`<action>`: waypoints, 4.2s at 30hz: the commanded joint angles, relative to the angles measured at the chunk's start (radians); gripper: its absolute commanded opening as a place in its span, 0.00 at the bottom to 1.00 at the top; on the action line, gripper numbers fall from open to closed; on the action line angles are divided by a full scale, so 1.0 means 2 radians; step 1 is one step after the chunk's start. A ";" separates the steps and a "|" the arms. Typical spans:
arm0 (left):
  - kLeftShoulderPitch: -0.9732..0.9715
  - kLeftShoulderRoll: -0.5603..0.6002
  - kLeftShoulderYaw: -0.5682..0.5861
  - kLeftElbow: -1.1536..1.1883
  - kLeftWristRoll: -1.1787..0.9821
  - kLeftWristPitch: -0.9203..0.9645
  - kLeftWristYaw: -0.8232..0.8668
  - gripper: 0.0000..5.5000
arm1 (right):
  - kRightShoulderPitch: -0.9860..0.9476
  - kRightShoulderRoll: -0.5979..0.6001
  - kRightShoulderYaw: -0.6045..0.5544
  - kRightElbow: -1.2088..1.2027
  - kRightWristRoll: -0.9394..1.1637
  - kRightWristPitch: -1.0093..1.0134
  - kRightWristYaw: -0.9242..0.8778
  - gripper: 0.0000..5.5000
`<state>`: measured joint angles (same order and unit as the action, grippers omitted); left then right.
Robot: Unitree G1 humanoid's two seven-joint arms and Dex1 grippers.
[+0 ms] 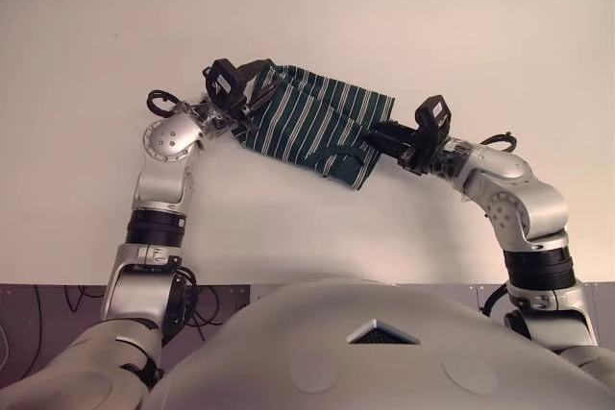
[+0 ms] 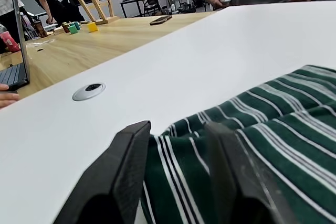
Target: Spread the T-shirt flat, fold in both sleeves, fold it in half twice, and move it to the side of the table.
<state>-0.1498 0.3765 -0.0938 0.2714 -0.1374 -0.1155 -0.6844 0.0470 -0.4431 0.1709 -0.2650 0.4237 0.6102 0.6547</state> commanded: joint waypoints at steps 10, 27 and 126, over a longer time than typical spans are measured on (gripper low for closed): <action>-0.023 -0.004 0.007 0.037 0.001 -0.012 0.000 0.33 | 0.007 -0.002 0.011 -0.006 -0.007 -0.005 0.019 0.01; -0.024 -0.002 0.010 0.047 0.001 -0.022 -0.003 0.33 | -0.003 0.006 0.000 0.021 -0.004 -0.008 0.026 0.35; -0.050 -0.114 0.118 0.101 -0.080 -0.109 0.080 0.01 | -0.087 0.189 -0.236 0.228 -0.056 -0.110 -0.290 0.00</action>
<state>-0.2638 0.1320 0.1265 0.4821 -0.3063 -0.3312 -0.5377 -0.2123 -0.0580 -0.2368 0.2695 0.2778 0.3108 0.1428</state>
